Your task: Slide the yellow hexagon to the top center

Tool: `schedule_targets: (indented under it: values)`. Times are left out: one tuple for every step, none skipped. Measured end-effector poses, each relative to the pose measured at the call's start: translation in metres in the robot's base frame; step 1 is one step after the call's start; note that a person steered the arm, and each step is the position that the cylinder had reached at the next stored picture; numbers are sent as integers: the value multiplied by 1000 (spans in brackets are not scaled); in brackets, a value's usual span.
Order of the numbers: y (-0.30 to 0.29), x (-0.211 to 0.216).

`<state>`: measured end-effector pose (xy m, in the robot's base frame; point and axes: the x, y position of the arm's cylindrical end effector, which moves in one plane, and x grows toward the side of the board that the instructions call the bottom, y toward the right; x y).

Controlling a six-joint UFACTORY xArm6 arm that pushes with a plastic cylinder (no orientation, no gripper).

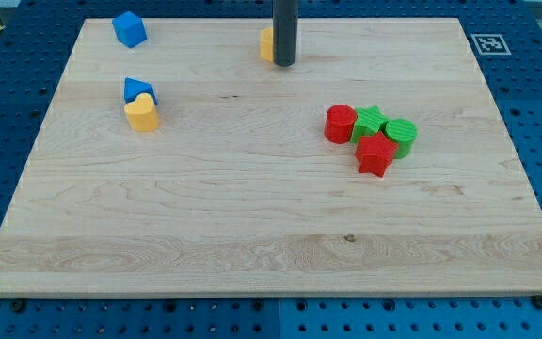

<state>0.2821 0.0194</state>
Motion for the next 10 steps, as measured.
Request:
schedule_targets:
  values:
    - [1,-13]
    - [1,-13]
    - [1,-13]
    - [4,-3]
    - [-15,-1]
    - [-42,-1]
    - [-42,-1]
    - [-41,-1]
    - [-41,-4]
    - [-42,-13]
